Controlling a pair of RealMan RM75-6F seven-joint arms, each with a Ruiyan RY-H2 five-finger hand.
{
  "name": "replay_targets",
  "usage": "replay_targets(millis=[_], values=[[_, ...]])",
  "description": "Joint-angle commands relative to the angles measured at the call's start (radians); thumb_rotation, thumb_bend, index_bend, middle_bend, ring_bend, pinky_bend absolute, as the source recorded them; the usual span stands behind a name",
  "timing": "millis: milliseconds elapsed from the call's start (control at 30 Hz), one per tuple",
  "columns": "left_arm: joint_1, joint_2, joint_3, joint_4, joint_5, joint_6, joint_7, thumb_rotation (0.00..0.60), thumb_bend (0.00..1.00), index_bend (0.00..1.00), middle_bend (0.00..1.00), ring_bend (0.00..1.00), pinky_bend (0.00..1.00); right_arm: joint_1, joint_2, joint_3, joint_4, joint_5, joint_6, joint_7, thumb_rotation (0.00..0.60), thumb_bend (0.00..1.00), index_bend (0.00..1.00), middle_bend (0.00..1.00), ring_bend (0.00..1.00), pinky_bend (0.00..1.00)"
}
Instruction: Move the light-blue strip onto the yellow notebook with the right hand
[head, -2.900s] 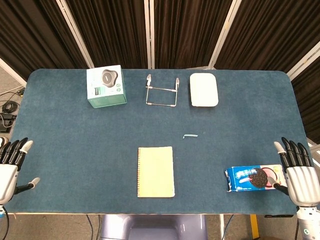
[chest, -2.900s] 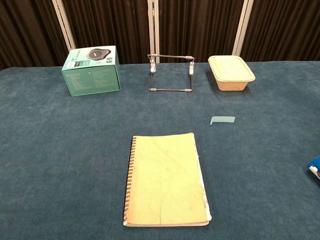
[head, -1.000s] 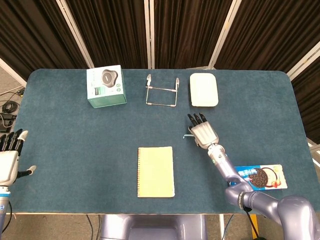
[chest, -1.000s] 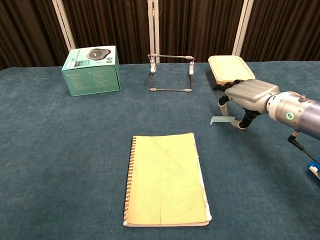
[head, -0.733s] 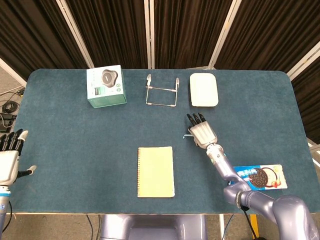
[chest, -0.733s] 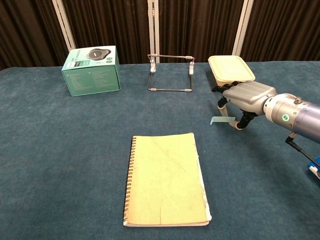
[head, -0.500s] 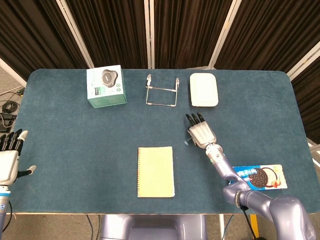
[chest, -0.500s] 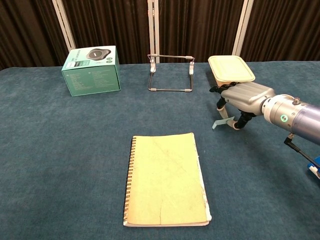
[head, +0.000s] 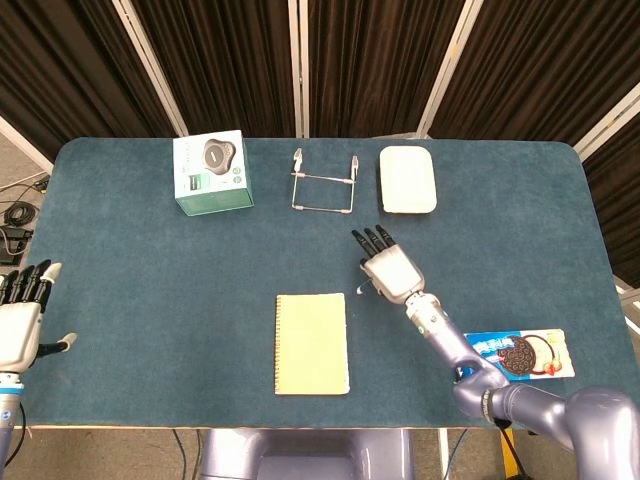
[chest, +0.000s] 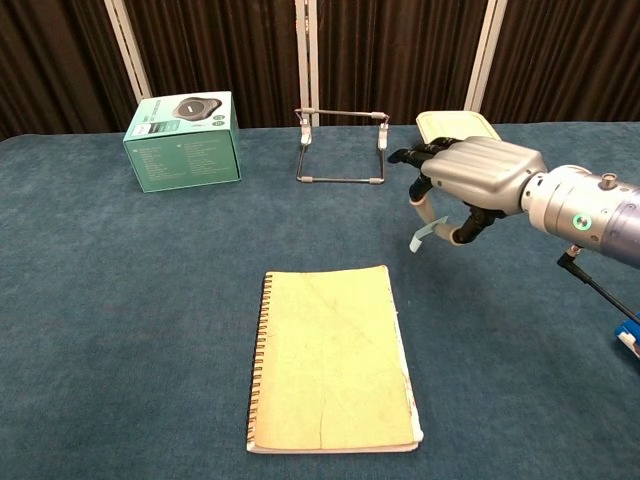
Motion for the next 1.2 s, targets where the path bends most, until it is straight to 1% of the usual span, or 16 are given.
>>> replay_targets(millis=[33,167,200,333,433,567,767,867,900,967,1033,1100,1133,1200], values=[[0.001,0.006,0.005,-0.009,0.003,-0.006,-0.016,0.600,0.00,0.00,0.00,0.00,0.00,0.001,0.132,-0.025,-0.253,-0.033,0.015,-0.178,0.600,0.43,0.67,0.00,0.00,0.00],[0.001,0.015,0.011,-0.019,0.012,-0.010,-0.027,0.600,0.00,0.00,0.00,0.00,0.00,0.008,0.169,-0.040,-0.395,-0.018,-0.008,-0.307,0.600,0.43,0.67,0.00,0.00,0.00],[0.003,0.020,0.015,-0.030,0.027,-0.003,-0.034,0.600,0.00,0.00,0.00,0.00,0.00,0.022,0.165,-0.058,-0.453,-0.022,-0.034,-0.378,0.600,0.43,0.67,0.00,0.00,0.00],[0.008,0.033,0.020,-0.045,0.044,0.008,-0.049,0.600,0.00,0.00,0.00,0.00,0.00,0.035,0.141,-0.069,-0.518,0.041,-0.061,-0.535,0.600,0.44,0.67,0.00,0.00,0.00],[0.011,0.042,0.022,-0.054,0.053,0.014,-0.063,0.600,0.00,0.00,0.00,0.00,0.00,0.051,0.097,-0.074,-0.524,0.096,-0.079,-0.626,0.600,0.44,0.67,0.00,0.00,0.00],[0.013,0.052,0.024,-0.062,0.061,0.017,-0.082,0.600,0.00,0.00,0.00,0.00,0.00,0.070,0.052,-0.081,-0.507,0.158,-0.080,-0.728,0.600,0.44,0.66,0.00,0.00,0.00],[0.012,0.064,0.024,-0.066,0.060,0.009,-0.109,0.600,0.00,0.00,0.00,0.00,0.00,0.082,0.025,-0.093,-0.491,0.206,-0.067,-0.779,0.600,0.44,0.66,0.00,0.00,0.00],[0.010,0.066,0.025,-0.065,0.060,0.003,-0.113,0.600,0.00,0.00,0.00,0.00,0.00,0.091,0.010,-0.094,-0.480,0.231,-0.063,-0.796,0.600,0.44,0.64,0.00,0.00,0.00],[0.009,0.066,0.025,-0.066,0.060,0.001,-0.114,0.600,0.00,0.00,0.00,0.00,0.00,0.095,0.004,-0.094,-0.476,0.239,-0.060,-0.804,0.600,0.43,0.62,0.00,0.00,0.00],[0.009,0.067,0.026,-0.066,0.060,0.000,-0.117,0.600,0.00,0.00,0.00,0.00,0.00,0.101,-0.007,-0.093,-0.469,0.251,-0.048,-0.820,0.600,0.38,0.51,0.00,0.00,0.00],[0.009,0.069,0.026,-0.068,0.060,-0.001,-0.119,0.600,0.00,0.00,0.00,0.00,0.00,0.102,-0.016,-0.089,-0.468,0.273,-0.031,-0.841,0.600,0.26,0.26,0.00,0.00,0.00],[0.009,0.073,0.027,-0.071,0.057,-0.004,-0.124,0.600,0.00,0.00,0.00,0.00,0.00,0.104,-0.025,-0.083,-0.473,0.297,-0.009,-0.864,0.600,0.16,0.08,0.00,0.00,0.00],[0.009,0.075,0.026,-0.071,0.056,-0.005,-0.126,0.600,0.00,0.00,0.00,0.00,0.00,0.104,-0.028,-0.080,-0.478,0.306,0.006,-0.875,0.600,0.12,0.03,0.00,0.00,0.00],[0.009,0.076,0.026,-0.071,0.054,-0.005,-0.127,0.600,0.00,0.00,0.00,0.00,0.00,0.100,-0.026,-0.077,-0.494,0.314,0.032,-0.875,0.600,0.08,0.00,0.00,0.00,0.00]])
